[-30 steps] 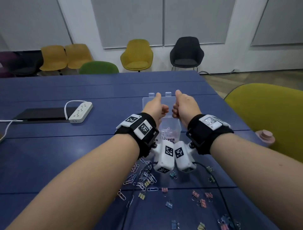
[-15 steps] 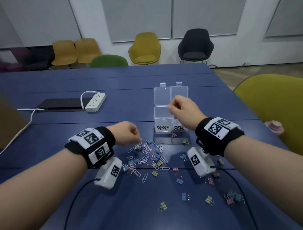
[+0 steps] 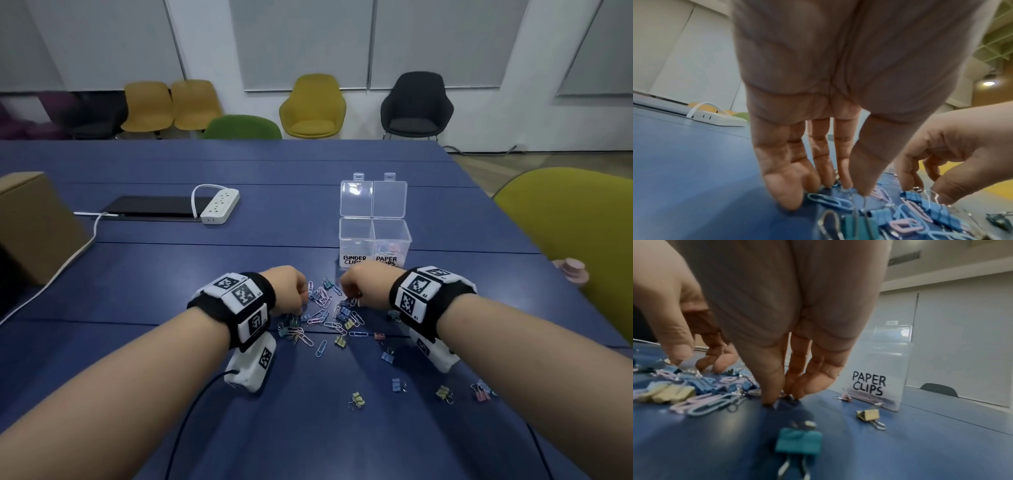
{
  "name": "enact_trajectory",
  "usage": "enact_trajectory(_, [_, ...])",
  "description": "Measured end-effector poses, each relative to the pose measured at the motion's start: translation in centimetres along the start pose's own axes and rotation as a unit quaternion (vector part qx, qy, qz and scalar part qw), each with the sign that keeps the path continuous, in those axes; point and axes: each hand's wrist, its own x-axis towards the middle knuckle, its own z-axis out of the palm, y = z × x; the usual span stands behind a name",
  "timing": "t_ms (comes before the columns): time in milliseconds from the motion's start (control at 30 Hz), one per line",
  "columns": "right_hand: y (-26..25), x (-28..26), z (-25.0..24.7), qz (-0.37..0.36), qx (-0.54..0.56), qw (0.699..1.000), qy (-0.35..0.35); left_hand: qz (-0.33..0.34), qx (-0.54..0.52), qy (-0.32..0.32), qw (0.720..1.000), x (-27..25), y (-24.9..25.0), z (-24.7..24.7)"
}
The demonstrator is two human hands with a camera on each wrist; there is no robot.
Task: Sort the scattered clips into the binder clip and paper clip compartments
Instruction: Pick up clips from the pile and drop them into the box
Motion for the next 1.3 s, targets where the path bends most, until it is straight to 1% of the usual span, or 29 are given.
enact_trajectory(100, [0.0, -0.2, 0.1, 0.006, -0.026, 1.0, -0.011, 0.01, 0.024, -0.003, 1.0, -0.2, 0.5, 0.3])
enact_trajectory(200, [-0.1, -0.5, 0.4, 0.02, -0.023, 0.999, -0.017, 0.018, 0.026, -0.005, 0.999, -0.3, 1.1, 0.5])
enact_trajectory(300, [-0.3, -0.6, 0.8, 0.048, 0.009, 0.999, -0.021, 0.034, 0.016, -0.011, 0.999, -0.3, 1.8, 0.8])
enact_trajectory(400, [-0.7, -0.7, 0.6, 0.073, 0.054, 0.995, -0.039, 0.043, -0.013, -0.034, 0.998, -0.1, 2.3, 1.2])
enact_trajectory(500, [-1.0, -0.6, 0.8, 0.073, 0.031, 0.996, -0.033, 0.029, -0.025, -0.049, 0.998, 0.0, 2.7, 1.0])
enact_trajectory(600, [-1.2, -0.3, 1.3, 0.065, 0.003, 0.998, -0.01, 0.025, 0.004, -0.048, 0.999, 0.0, 3.3, 0.9])
enact_trajectory(667, [-1.4, 0.0, 1.4, 0.065, -0.006, 0.998, -0.013, 0.029, 0.045, -0.038, 0.998, 0.0, 3.8, 1.1])
enact_trajectory(733, [-1.4, 0.2, 1.6, 0.076, 0.003, 0.997, -0.016, 0.035, 0.097, -0.022, 0.994, 0.1, 4.3, 1.5])
enact_trajectory(800, [-1.2, 0.3, 2.0, 0.086, 0.013, 0.996, -0.016, 0.035, 0.127, -0.011, 0.991, 0.3, 4.5, 1.8])
enact_trajectory(900, [-0.9, 0.1, 2.5, 0.097, 0.022, 0.995, -0.023, 0.042, 0.132, -0.021, 0.99, 0.3, 4.2, 1.9])
enact_trajectory(1000, [-1.0, -0.5, 2.4, 0.101, 0.02, 0.994, -0.042, 0.04, 0.128, -0.005, 0.991, 0.1, 4.2, 2.4])
enact_trajectory(1067, [-0.8, -1.2, 2.2, 0.113, 0.048, 0.991, -0.045, 0.037, 0.15, -0.006, 0.988, -0.2, 4.5, 2.9])
enact_trajectory(1100, [-0.6, -1.7, 2.1, 0.122, 0.092, 0.987, -0.042, 0.037, 0.153, -0.009, 0.987, -0.3, 4.5, 3.1])
enact_trajectory(1133, [-0.4, -2.2, 2.1, 0.131, 0.17, 0.976, -0.034, 0.039, 0.142, -0.004, 0.989, -0.4, 4.4, 3.2])
enact_trajectory(1167, [-0.1, -2.8, 2.1, 0.136, 0.279, 0.95, -0.021, 0.041, 0.112, 0.011, 0.993, -0.7, 4.3, 3.0])
enact_trajectory(1200, [0.0, -3.5, 2.0, 0.138, 0.407, 0.903, -0.003, 0.041, 0.065, 0.031, 0.997, -0.9, 4.0, 2.7])
enact_trajectory(1233, [0.1, -4.0, 1.9, 0.136, 0.533, 0.835, 0.016, 0.036, 0.006, 0.056, 0.998, -1.1, 3.7, 2.3])
enact_trajectory(1267, [0.4, -4.3, 1.8, 0.137, 0.637, 0.758, 0.035, 0.025, -0.065, 0.074, 0.995, -1.3, 3.3, 1.9])
enact_trajectory(1300, [0.7, -4.5, 1.7, 0.141, 0.712, 0.686, 0.05, 0.012, -0.164, 0.08, 0.983, -1.4, 2.9, 1.5])
